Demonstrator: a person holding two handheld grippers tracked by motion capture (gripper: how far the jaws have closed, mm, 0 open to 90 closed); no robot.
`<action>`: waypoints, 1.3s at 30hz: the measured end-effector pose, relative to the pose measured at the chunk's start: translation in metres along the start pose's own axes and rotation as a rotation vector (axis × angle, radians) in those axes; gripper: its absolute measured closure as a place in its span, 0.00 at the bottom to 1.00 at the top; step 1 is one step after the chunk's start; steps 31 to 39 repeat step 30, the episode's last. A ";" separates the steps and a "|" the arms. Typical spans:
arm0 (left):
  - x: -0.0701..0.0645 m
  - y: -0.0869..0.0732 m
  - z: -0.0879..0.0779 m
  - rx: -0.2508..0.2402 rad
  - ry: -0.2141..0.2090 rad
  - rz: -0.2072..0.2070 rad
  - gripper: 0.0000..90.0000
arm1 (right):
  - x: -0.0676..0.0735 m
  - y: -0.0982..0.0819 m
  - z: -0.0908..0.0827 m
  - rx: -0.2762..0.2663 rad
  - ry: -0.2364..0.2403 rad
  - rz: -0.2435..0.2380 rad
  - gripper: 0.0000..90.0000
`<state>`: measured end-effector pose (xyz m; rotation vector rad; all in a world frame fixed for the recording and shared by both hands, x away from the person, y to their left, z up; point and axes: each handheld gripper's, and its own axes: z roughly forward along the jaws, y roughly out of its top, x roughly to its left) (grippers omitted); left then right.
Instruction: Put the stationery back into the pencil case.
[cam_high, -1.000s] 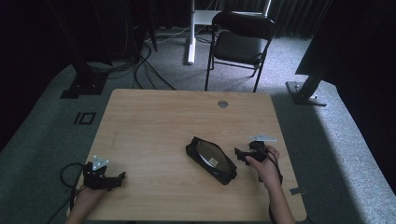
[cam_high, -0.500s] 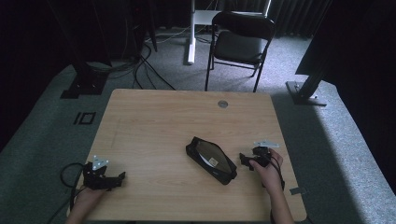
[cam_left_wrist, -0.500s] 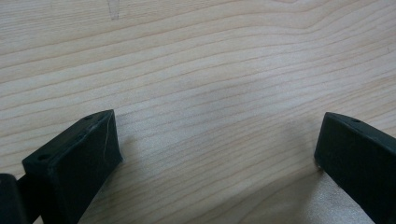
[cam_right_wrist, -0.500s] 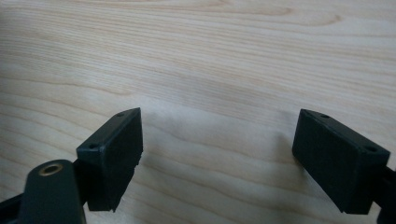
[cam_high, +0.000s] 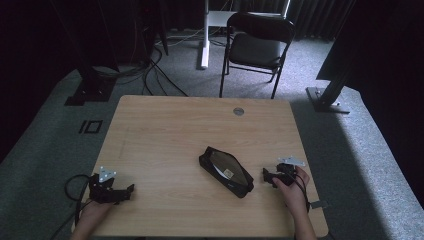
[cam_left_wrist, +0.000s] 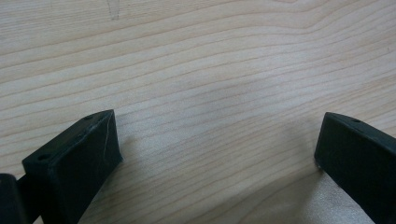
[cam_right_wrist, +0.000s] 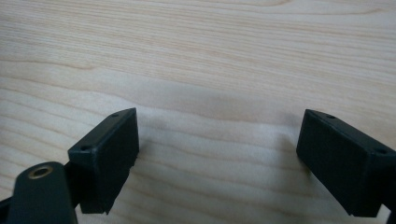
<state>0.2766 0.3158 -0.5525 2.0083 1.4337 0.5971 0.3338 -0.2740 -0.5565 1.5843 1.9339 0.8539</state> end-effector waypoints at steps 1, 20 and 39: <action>0.000 0.000 0.000 0.000 0.000 0.000 0.00 | 0.000 -0.001 -0.001 -0.001 -0.001 0.001 0.14; 0.000 0.000 0.000 0.000 0.000 0.000 0.00 | 0.000 -0.023 -0.023 -0.004 -0.039 0.042 0.15; 0.000 0.000 0.000 0.000 0.000 0.000 0.00 | -0.001 -0.023 -0.023 -0.003 -0.037 0.038 0.14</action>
